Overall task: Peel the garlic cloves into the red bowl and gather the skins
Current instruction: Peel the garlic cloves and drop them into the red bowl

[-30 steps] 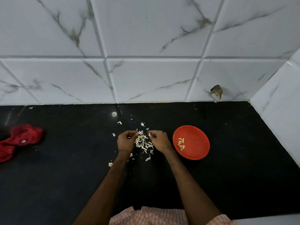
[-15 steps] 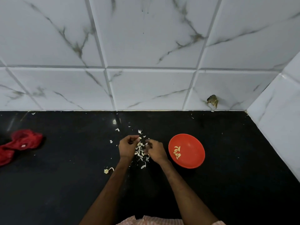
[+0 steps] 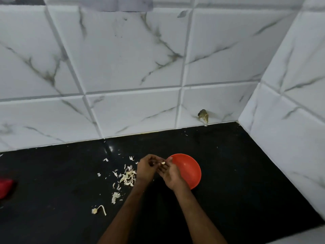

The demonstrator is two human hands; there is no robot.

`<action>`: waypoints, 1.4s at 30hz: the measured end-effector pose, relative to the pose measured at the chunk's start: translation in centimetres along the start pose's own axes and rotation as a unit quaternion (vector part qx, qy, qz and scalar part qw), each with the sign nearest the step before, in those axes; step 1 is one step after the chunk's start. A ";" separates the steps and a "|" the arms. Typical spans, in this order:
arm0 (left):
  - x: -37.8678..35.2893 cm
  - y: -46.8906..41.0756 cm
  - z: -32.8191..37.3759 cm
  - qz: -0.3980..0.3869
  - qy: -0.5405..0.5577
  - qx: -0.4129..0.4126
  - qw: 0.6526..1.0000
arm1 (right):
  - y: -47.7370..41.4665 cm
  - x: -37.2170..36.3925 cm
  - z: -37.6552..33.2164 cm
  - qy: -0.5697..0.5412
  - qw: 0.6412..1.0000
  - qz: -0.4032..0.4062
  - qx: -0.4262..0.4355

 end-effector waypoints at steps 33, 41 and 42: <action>12.9 6.8 -14.8 0.166 -0.105 0.194 0.961 | 0.2 -5.5 10.9 0.804 0.460 -0.141 0.350; 14.3 5.6 -15.3 0.125 -0.133 0.181 0.966 | -0.2 -6.2 10.5 0.775 0.519 -0.083 0.350; 14.3 5.5 -15.3 0.121 -0.139 0.180 0.966 | -0.4 -5.9 10.1 0.759 0.548 -0.069 0.345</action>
Point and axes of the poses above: each hand's wrist, its own y-axis away from the middle knuckle, its own x-axis out of the back of the hand, z = x × y, the point moved 8 cm from there along -y, towards the middle knuckle, and after that the axes turned 3 degrees about z, right-handed, at the moved point
